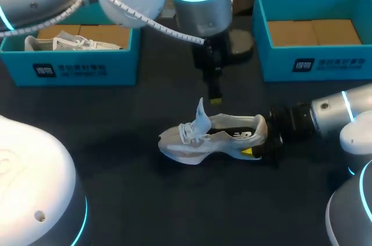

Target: Take the shoe out of the shoebox, open the shoe tongue, remove and reinsert the insole, then place the shoe into the shoebox

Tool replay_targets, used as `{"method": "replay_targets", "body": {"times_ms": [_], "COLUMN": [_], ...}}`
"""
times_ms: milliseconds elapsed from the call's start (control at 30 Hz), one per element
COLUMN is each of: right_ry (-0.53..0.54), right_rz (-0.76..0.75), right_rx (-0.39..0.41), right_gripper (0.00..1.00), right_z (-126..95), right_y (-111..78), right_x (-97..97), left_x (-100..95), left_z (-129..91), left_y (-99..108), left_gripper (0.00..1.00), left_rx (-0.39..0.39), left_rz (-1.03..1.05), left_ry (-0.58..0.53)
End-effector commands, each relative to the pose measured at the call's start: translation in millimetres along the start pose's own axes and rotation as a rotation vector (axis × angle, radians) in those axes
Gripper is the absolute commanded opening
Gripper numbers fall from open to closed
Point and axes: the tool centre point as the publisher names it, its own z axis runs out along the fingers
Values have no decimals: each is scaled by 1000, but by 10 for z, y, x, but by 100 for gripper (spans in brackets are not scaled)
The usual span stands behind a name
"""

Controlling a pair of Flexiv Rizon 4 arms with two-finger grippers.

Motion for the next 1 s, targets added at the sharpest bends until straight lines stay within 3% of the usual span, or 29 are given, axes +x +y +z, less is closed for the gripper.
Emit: {"method": "replay_targets", "body": {"times_ms": [33,100,267,600,1000], "right_ry": [-2,-2,-2,-2,-2], "right_rz": [0,0,0,0,0], "right_rx": [2,2,2,2,2], "right_gripper": [0,0,0,0,0], "right_z": [13,13,13,13,13], "right_y": [-1,-1,-1,-1,-1], "right_x": [10,10,10,10,10], "left_x": [25,46,112,50,-47], "left_z": [213,279,543,926,1104], "left_y": [-106,-143,-159,-193,-415], "left_gripper": [0,0,0,0,0], "left_rx": [49,76,32,-27,-9], "left_rz": [544,537,513,485,381], "left_ry": [122,206,209,249,223]}}
